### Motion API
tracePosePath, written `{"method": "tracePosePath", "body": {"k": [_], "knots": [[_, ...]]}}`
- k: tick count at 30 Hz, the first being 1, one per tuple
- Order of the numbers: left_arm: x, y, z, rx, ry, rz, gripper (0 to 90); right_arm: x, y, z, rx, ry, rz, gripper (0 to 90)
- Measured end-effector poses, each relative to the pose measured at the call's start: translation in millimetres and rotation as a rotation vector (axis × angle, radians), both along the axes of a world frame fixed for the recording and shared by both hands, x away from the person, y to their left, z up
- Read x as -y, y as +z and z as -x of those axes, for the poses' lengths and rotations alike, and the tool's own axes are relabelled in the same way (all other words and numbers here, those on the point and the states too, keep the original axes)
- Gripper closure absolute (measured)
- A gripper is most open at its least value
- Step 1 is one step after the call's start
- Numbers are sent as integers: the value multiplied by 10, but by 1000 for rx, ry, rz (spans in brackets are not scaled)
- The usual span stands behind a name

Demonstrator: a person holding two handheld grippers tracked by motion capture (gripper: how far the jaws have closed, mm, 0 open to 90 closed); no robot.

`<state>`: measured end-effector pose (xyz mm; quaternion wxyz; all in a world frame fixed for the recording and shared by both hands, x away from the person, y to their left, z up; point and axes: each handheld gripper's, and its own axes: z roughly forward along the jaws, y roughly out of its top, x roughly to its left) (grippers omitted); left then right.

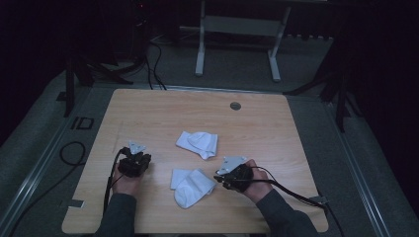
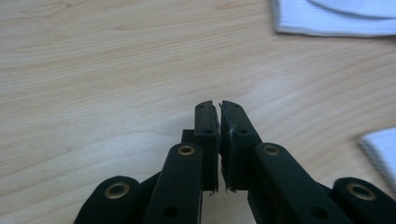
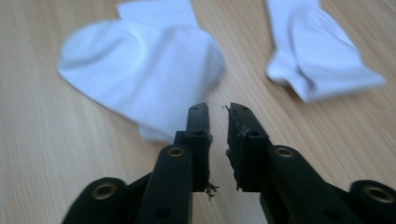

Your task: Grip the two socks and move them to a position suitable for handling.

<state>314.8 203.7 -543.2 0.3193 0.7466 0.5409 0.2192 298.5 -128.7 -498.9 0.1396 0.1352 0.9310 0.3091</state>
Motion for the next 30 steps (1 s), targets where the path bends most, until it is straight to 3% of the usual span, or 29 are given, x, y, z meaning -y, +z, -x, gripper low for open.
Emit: {"method": "tracePosePath", "body": {"k": [3,8,19,24,30], "knots": [[88,24,90,10,-43,11,884,-186,-36,4,-9,36,-8,786],[195,30,144,9,-84,10,896,-301,-70,-62,-24,23,-28,766],[531,4,260,-7,-230,16,899,-291,-52,-110,-27,8,-39,736],[660,-66,289,-33,-267,8,899,-285,-29,-104,-32,14,-56,738],[703,-93,303,-35,-285,-13,900,-327,-71,-79,-55,38,-82,740]]}}
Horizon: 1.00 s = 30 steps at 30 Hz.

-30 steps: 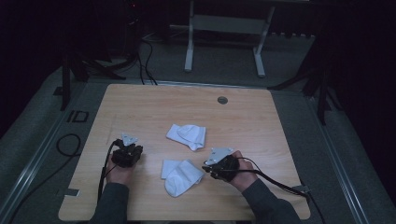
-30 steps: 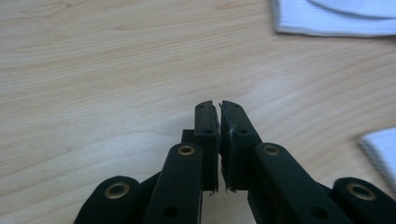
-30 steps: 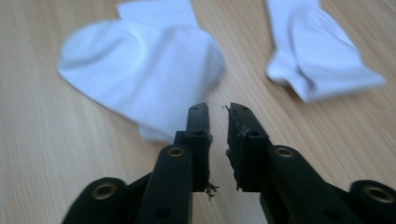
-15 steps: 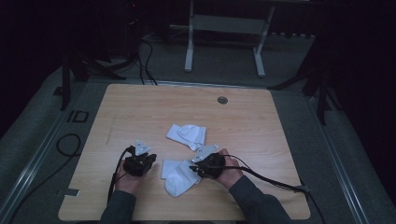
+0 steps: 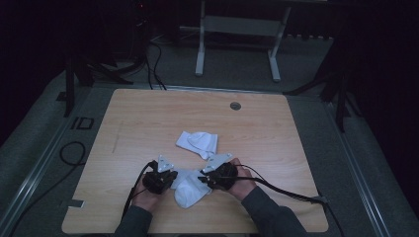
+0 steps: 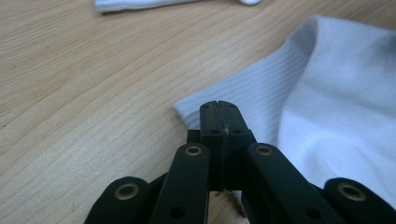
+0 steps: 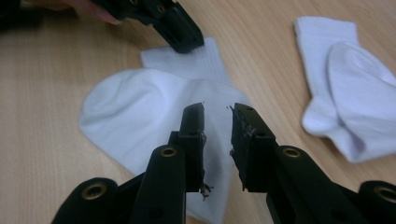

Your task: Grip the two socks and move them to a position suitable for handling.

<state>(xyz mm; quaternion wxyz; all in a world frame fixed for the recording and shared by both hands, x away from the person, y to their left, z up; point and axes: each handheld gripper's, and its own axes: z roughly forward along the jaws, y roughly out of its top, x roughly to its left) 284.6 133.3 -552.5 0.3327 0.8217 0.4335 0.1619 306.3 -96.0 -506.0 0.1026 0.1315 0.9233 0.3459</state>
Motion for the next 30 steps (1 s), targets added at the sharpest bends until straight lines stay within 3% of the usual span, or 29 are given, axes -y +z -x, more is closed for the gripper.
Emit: {"method": "tracePosePath", "body": {"k": [7,9,13,14,17,24,28,30], "knots": [[7,-15,-2,8,-9,-14,900,-58,-93,32,-29,33,-14,743],[7,-14,-2,9,-15,-22,900,-110,-230,-2,-43,28,15,765],[7,-18,-2,12,-19,-24,900,-133,-389,-91,-44,-44,99,821],[5,-18,-3,12,-21,-25,900,-122,-391,-110,-55,-58,87,826],[9,-19,-2,13,-20,-28,900,-100,-375,-150,-19,-112,124,845],[13,-16,-1,13,-24,-40,900,111,-378,-242,-52,-233,91,873],[12,-16,-2,14,-23,-43,900,206,-376,-281,-44,-277,109,887],[12,-16,-2,13,-22,-42,900,256,-374,-304,-64,-295,93,892]]}}
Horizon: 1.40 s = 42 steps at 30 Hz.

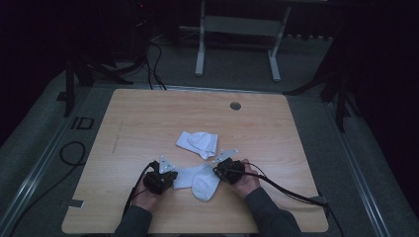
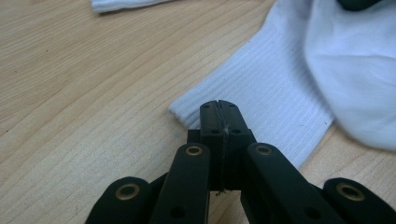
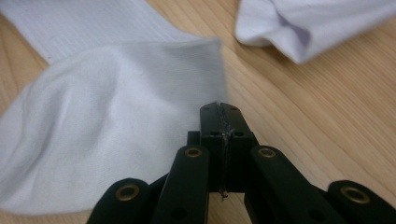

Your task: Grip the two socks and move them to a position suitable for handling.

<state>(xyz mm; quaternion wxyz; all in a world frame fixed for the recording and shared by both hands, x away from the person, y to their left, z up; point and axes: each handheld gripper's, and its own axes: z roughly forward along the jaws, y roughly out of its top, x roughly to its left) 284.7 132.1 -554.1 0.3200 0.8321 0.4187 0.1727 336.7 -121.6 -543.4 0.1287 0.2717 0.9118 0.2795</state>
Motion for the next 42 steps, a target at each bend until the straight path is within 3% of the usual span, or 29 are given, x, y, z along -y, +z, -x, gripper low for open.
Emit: {"method": "tracePosePath", "body": {"k": [2,5,10,17,22,28,30,32,34,39,42], "knots": [[-2,0,-1,1,3,-2,900,29,4,-4,26,-29,36,896],[-28,3,-3,3,15,-11,900,109,-3,-26,18,-57,51,896],[-33,1,0,9,9,-15,900,207,41,47,23,-40,20,864],[-31,0,0,11,8,-15,900,172,228,254,35,51,-28,731],[-28,-3,-1,14,11,-12,900,11,283,421,33,171,-19,616],[-25,-4,-2,16,10,-13,900,-211,163,589,-15,308,-22,555],[-22,-6,-1,19,8,-16,900,-241,87,624,-45,330,-28,534],[-19,-5,-2,18,5,-20,900,-265,2,651,-55,346,0,513],[-13,-5,-1,21,5,-23,900,-274,-28,657,-64,354,-14,526],[-12,-7,1,26,2,-26,900,-267,-11,581,-47,314,-5,812],[-10,-12,3,29,2,-21,900,-255,-1,561,-35,285,-1,831]]}}
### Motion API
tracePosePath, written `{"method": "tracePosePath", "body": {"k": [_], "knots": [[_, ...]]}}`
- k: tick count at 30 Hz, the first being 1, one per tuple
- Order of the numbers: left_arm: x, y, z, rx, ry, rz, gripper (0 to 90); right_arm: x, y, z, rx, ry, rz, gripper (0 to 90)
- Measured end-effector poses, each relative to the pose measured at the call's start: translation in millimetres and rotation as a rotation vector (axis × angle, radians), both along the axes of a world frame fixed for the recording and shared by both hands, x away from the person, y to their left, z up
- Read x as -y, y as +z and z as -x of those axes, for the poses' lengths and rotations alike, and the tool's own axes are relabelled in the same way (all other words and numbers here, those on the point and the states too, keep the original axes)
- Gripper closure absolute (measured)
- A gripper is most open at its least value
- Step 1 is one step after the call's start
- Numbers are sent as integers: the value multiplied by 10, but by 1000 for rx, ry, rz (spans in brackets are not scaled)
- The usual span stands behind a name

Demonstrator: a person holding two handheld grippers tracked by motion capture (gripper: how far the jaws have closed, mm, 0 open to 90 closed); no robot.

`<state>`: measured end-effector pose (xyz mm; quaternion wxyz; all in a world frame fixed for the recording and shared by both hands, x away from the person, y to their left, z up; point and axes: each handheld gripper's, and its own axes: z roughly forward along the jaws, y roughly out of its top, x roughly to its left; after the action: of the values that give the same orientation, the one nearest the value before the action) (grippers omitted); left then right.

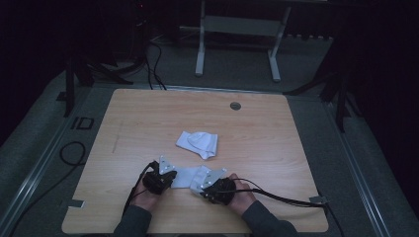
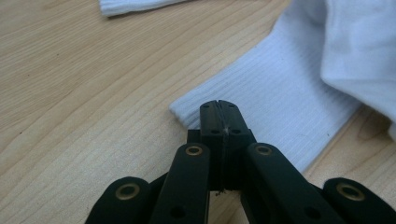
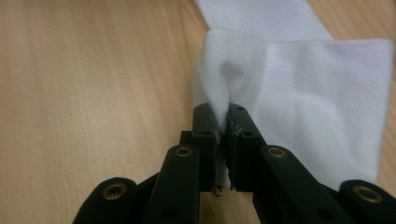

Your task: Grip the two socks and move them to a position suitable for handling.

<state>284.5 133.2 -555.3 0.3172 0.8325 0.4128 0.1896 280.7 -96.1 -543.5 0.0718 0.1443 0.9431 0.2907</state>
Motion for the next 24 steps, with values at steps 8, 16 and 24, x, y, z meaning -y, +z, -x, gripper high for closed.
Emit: {"method": "tracePosePath", "body": {"k": [8,16,24], "knots": [[-3,0,-1,0,-2,0,900,211,150,-111,25,-98,-40,834],[-2,0,0,0,-2,1,900,568,302,-245,51,-231,-70,832],[-9,3,5,2,-8,-6,900,828,391,-360,63,-335,-91,829]]}}
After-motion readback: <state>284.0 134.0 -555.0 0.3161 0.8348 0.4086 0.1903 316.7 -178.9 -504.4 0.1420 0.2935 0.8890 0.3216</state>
